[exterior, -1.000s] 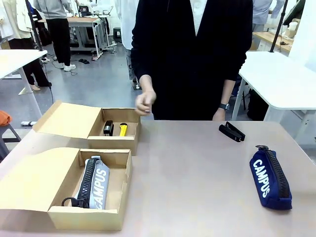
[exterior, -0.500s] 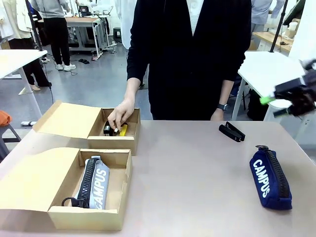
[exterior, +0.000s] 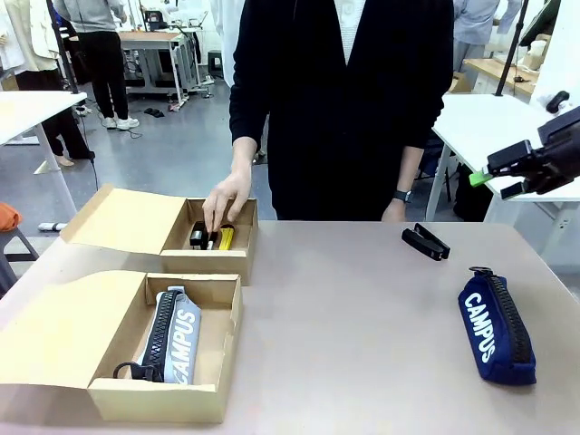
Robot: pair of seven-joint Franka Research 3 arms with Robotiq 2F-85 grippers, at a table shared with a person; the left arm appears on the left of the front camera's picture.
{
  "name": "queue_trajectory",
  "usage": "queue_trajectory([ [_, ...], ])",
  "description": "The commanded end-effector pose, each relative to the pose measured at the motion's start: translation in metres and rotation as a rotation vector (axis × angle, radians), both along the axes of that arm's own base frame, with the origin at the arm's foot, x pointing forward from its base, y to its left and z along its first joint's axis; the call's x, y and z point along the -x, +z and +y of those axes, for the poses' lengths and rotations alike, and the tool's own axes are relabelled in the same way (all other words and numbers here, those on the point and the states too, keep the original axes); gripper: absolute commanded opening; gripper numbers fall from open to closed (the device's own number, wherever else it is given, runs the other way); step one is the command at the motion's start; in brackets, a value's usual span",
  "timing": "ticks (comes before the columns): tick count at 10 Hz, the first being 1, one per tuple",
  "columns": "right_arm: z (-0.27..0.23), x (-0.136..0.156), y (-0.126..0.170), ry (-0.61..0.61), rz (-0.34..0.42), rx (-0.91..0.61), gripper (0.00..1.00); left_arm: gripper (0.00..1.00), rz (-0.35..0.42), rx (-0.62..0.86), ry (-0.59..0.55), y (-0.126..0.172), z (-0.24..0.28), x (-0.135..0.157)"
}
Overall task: Place items inside the box.
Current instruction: Pick up a Pencil pouch or Stapler and place it inside the Mailer Box closest to the robot.
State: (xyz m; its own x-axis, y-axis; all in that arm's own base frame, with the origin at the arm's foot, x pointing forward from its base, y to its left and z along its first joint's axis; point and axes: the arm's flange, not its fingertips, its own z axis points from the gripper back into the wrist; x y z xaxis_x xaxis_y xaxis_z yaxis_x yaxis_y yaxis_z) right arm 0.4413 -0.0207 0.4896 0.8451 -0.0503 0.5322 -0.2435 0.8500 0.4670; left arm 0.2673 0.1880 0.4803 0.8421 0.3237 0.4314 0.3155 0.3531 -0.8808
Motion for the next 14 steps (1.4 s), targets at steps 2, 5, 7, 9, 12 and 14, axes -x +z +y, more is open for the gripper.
queue_trajectory([
  [2,-0.01,-0.101,-0.03,0.048,-0.049,0.104,1.0,1.0,-0.027,0.012,-0.001,0.002,0.0,0.0],
  [5,-0.002,-0.17,-0.07,0.161,0.045,0.177,1.0,1.0,-0.027,0.012,-0.001,0.002,0.0,0.0],
  [7,0.007,-0.191,-0.109,0.213,0.086,0.182,1.0,1.0,-0.027,0.012,-0.001,0.002,0.0,0.0],
  [9,0.027,-0.197,-0.147,0.227,0.162,0.244,1.0,1.0,-0.027,0.012,-0.001,0.002,0.0,0.0],
  [12,0.056,-0.198,-0.177,0.212,0.164,0.356,1.0,1.0,-0.027,0.012,-0.001,0.002,0.0,0.0],
  [14,0.07,-0.194,-0.194,0.225,0.176,0.42,1.0,1.0,-0.027,0.012,-0.001,0.002,0.0,0.0],
])
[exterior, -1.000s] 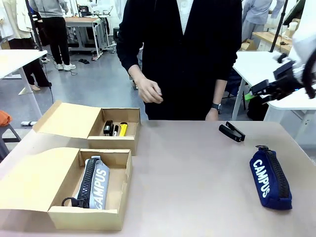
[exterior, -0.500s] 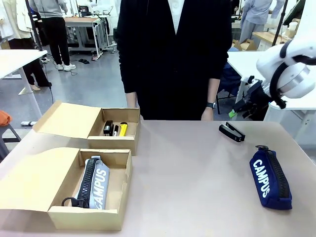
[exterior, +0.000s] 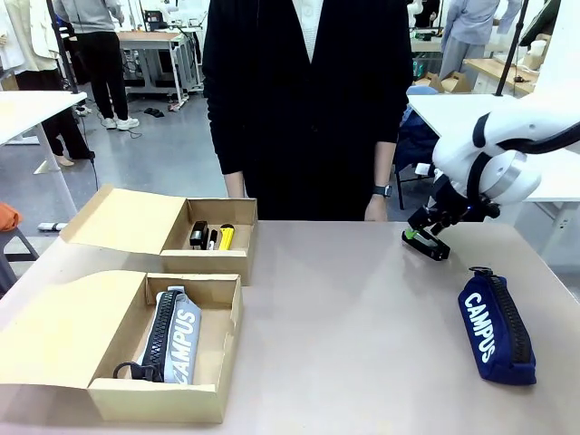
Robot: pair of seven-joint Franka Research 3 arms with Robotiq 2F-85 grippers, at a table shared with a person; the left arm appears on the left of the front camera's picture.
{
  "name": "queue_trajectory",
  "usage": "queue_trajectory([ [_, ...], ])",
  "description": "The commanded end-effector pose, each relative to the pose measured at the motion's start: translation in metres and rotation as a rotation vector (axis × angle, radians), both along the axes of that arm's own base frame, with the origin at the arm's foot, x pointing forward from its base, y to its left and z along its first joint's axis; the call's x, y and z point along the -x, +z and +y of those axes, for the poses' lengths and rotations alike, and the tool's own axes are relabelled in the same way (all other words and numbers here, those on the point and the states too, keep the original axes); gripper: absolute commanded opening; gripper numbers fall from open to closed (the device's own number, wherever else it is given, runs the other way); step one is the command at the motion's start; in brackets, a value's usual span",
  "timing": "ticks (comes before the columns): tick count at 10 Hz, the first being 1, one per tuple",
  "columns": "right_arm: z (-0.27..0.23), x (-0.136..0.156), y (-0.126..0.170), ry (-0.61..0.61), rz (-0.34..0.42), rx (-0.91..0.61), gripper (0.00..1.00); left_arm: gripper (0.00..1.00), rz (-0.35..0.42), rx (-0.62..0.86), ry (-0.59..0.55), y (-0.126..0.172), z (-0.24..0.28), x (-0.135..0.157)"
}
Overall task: Place items inside the box.
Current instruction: Pick up a Pencil pouch or Stapler and place it inside the Mailer Box closest to the robot.
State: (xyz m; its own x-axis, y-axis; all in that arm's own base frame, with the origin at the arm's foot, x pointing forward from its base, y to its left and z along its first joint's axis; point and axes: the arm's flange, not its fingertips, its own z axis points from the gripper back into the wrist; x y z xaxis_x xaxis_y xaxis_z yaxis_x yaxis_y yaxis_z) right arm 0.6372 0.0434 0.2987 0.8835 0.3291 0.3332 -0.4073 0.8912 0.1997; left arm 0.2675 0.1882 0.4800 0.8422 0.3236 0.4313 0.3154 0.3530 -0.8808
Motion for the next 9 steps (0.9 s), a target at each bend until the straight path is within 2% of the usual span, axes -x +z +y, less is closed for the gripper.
queue_trajectory([
  [1,0.0095,0.0034,-0.0076,-0.013,-0.003,0.089,1.0,1.0,-0.027,0.012,-0.001,0.0026,-0.0005,0.0003],
  [3,0.0115,0.006,-0.0051,0.004,-0.013,0.087,1.0,1.0,-0.027,0.012,-0.001,0.0026,-0.0005,0.0003],
  [4,0.0098,0.0061,-0.0042,-0.006,0.003,0.08,0.41,1.0,-0.027,0.012,-0.001,0.0026,-0.0005,0.0003],
  [5,0.0077,0.0055,-0.0042,-0.029,0.014,0.08,0.41,1.0,-0.027,0.012,-0.001,0.0026,-0.0005,0.0003],
  [6,0.0073,0.0054,-0.003,-0.029,0.011,0.073,0.0,1.0,-0.027,0.012,-0.001,0.0026,-0.0005,0.0003],
  [7,0.0064,0.0046,-0.0021,-0.034,0.006,0.078,0.34,1.0,-0.027,0.012,-0.001,0.0026,-0.0005,0.0003],
  [8,0.0049,0.0038,-0.0009,-0.042,0.002,0.079,0.0,1.0,-0.027,0.012,-0.001,0.0026,-0.0005,0.0003],
  [9,0.0023,0.0031,0.0008,-0.051,0.003,0.075,0.0,1.0,-0.027,0.012,-0.001,0.0026,-0.0005,0.0003],
])
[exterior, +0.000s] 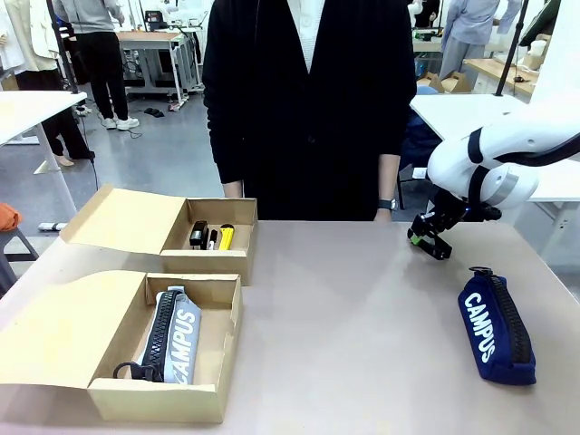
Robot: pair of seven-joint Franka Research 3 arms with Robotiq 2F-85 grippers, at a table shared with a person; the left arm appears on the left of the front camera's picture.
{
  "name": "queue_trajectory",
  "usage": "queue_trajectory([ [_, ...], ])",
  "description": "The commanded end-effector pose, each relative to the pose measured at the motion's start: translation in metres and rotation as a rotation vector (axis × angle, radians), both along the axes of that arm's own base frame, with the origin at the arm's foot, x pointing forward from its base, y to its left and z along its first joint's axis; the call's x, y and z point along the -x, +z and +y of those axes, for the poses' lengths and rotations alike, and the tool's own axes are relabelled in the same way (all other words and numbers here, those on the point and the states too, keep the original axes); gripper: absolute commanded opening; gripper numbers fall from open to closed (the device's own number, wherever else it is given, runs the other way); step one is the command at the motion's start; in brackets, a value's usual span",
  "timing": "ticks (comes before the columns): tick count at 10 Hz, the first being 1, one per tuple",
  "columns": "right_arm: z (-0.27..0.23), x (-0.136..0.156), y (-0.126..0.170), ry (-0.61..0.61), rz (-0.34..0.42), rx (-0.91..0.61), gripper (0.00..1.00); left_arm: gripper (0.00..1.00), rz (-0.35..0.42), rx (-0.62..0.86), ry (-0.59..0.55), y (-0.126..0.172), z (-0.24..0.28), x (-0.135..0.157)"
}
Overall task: Place items inside the box.
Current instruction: Pick up a Pencil pouch or Stapler and place it inside the Mailer Box closest to the robot.
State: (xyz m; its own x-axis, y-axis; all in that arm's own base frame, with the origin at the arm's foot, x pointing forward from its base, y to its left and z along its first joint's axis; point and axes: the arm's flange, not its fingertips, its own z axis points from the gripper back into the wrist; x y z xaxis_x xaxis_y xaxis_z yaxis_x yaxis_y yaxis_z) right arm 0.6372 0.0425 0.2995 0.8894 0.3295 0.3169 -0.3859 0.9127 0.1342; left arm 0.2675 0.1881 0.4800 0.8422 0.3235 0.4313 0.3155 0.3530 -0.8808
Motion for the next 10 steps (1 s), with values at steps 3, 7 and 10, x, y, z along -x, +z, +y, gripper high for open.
queue_trajectory([
  [3,0.002,0.002,0.001,-0.047,0.03,-0.009,0.0,1.0,-0.027,0.012,-0.001,0.003,0.0,0.0],
  [7,-0.001,0.016,0.041,-0.201,0.034,-0.117,0.0,1.0,-0.027,0.012,-0.001,0.003,0.0,0.0],
  [10,-0.041,0.063,0.114,-0.327,0.098,-0.247,0.0,1.0,-0.027,0.012,-0.001,0.003,0.0,0.0],
])
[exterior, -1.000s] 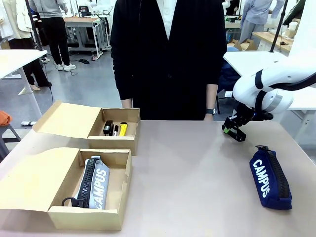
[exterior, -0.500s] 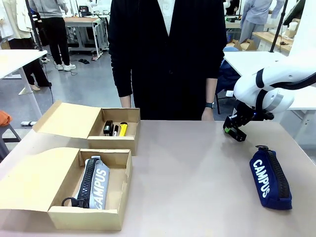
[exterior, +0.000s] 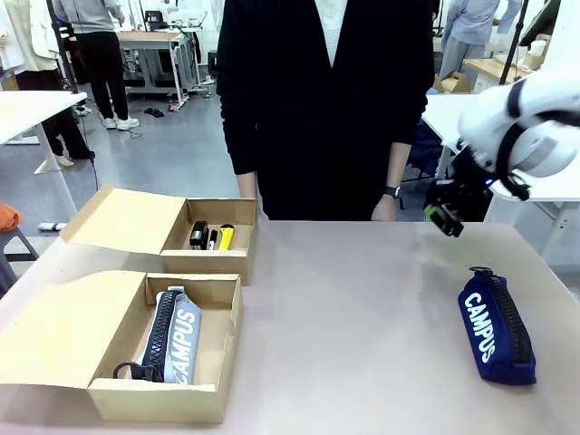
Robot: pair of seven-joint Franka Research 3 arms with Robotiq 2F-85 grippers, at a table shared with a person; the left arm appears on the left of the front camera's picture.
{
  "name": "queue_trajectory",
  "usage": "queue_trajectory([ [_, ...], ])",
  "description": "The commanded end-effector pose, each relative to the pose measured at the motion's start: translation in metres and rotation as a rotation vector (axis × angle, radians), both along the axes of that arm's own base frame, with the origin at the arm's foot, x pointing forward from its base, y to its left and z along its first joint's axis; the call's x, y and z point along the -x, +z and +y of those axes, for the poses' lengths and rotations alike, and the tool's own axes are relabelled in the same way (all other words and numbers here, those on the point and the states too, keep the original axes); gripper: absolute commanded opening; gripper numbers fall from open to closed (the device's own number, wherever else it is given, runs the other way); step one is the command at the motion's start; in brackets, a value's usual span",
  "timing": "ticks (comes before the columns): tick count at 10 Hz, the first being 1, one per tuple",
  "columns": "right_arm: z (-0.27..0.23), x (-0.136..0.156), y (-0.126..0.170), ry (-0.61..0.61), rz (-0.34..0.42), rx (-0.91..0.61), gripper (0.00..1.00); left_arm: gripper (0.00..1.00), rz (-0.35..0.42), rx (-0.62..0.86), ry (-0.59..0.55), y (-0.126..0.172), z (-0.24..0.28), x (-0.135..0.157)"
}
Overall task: Place items inside the box.
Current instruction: Pick up a Pencil pouch or Stapler and place it inside the Mailer Box closest to the robot.
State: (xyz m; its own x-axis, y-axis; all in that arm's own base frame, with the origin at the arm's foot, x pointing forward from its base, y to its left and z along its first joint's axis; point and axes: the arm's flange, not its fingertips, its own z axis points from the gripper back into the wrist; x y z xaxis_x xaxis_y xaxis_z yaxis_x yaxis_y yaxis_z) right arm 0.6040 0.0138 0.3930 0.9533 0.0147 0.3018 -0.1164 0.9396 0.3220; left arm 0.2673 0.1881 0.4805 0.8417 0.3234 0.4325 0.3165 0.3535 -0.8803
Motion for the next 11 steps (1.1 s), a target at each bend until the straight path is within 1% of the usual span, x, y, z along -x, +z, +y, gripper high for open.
queue_trajectory([
  [1,-0.027,0.053,0.043,-0.047,0.099,-0.115,0.0,1.0,-0.026,0.012,-0.001,0.002,0.0,0.0],
  [2,-0.045,0.08,0.066,-0.038,0.125,-0.162,0.0,1.0,-0.026,0.012,-0.001,0.002,0.0,0.0],
  [3,-0.067,0.118,0.096,-0.05,0.054,-0.237,0.0,1.0,-0.026,0.012,-0.001,0.002,0.0,0.0],
  [4,-0.078,0.157,0.114,-0.031,-0.024,-0.26,0.0,1.0,-0.026,0.012,-0.001,0.002,0.0,0.0],
  [5,-0.085,0.192,0.124,-0.01,-0.104,-0.309,0.0,1.0,-0.026,0.012,-0.001,0.002,0.0,0.0],
  [6,-0.083,0.202,0.124,-0.047,-0.159,-0.329,0.0,1.0,-0.026,0.012,-0.001,0.002,0.0,0.0],
  [7,-0.086,0.158,0.126,-0.041,-0.002,-0.267,0.0,1.0,-0.026,0.012,-0.001,0.002,0.0,0.0],
  [8,-0.096,0.19,0.137,-0.045,-0.069,-0.299,0.43,1.0,-0.026,0.012,-0.001,0.002,0.0,0.0],
  [9,-0.154,0.172,0.143,-0.113,-0.051,-0.467,0.43,1.0,-0.026,0.012,-0.001,0.002,0.0,0.0],
  [10,-0.222,0.166,0.142,-0.187,-0.031,-0.619,0.43,1.0,-0.026,0.012,-0.001,0.002,0.0,0.0],
  [11,-0.272,0.175,0.137,-0.155,-0.064,-0.719,0.43,1.0,-0.026,0.012,-0.001,0.002,0.0,0.0],
])
